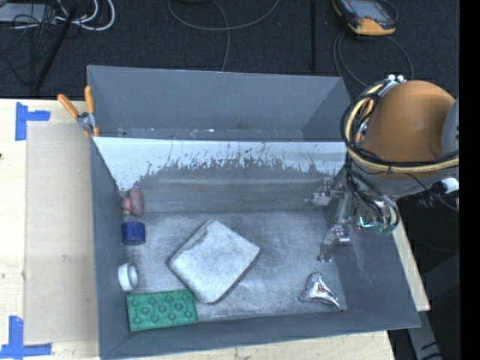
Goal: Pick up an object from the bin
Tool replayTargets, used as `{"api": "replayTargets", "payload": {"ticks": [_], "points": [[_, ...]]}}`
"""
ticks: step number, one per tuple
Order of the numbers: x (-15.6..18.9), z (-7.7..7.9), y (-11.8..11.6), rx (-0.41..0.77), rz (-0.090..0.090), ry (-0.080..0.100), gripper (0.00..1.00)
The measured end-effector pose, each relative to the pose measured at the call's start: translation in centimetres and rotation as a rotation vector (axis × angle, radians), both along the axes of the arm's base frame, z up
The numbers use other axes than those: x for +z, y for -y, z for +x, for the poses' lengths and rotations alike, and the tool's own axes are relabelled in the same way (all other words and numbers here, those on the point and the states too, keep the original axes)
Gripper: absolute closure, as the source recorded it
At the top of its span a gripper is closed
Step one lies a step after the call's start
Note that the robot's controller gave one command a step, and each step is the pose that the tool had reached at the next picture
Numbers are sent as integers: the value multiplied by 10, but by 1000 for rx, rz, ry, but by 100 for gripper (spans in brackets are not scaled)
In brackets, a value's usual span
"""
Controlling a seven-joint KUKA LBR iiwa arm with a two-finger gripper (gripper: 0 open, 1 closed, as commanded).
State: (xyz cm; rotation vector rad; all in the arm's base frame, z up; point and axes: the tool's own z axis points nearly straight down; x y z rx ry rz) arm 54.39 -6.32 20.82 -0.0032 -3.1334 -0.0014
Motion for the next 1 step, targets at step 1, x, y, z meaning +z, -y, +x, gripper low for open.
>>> {"api": "replayTargets", "payload": {"ticks": [1], "points": [[-103,-63,-49,175,3,-3,0]]}}
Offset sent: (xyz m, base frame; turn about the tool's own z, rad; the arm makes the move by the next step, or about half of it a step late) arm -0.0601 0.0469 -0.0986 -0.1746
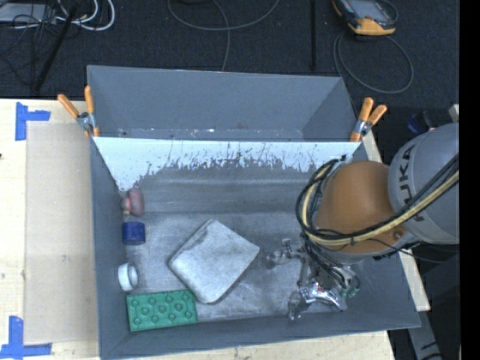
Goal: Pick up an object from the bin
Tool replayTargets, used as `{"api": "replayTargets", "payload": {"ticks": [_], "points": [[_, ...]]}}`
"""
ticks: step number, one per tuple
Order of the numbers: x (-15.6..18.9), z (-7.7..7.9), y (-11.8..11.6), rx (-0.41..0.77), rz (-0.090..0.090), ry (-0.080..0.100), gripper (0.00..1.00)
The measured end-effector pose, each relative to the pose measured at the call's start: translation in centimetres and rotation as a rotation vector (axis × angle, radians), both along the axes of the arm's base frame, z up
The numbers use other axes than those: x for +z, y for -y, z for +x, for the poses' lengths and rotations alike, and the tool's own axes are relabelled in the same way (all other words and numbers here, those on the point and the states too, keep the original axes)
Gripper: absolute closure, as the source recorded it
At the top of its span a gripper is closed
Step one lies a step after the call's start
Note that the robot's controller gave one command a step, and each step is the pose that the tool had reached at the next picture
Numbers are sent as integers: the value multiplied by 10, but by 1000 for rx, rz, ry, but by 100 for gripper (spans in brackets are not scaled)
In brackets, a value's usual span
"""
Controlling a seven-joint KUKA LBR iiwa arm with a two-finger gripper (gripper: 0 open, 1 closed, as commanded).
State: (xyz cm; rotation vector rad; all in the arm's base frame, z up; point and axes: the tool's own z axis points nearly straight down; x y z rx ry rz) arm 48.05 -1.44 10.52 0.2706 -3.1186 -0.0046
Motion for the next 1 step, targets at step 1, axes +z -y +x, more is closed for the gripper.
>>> {"api": "replayTargets", "payload": {"ticks": [1], "points": [[-36,27,76,11,-1,12,0]]}}
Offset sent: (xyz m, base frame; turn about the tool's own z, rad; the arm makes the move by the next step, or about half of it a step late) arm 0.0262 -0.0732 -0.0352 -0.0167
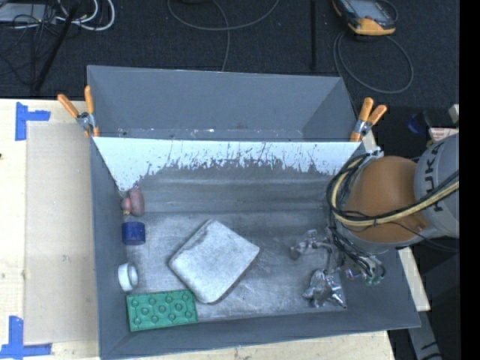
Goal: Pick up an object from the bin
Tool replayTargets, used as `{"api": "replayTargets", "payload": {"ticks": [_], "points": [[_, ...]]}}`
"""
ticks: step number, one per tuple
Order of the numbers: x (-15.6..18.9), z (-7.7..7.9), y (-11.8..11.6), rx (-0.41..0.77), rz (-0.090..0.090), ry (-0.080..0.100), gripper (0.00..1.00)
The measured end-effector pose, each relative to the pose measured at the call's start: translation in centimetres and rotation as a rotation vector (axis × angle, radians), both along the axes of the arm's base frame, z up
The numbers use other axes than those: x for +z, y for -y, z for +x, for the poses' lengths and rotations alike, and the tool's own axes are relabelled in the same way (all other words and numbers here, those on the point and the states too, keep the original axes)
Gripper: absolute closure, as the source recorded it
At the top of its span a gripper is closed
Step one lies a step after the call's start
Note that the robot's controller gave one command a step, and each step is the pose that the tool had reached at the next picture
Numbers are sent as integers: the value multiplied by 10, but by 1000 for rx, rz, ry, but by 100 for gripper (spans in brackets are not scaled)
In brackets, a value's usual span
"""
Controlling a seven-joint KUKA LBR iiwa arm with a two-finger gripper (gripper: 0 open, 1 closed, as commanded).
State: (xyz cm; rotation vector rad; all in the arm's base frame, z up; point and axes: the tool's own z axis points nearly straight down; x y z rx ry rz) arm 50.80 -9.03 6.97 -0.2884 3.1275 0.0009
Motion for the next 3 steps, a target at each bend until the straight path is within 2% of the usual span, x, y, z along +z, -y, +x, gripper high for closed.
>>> {"api": "replayTargets", "payload": {"ticks": [1,2,3], "points": [[5,1,56,-31,-3,-1,0],[5,1,53,-25,0,-2,100],[139,-9,45,10,-2,7,100]]}}
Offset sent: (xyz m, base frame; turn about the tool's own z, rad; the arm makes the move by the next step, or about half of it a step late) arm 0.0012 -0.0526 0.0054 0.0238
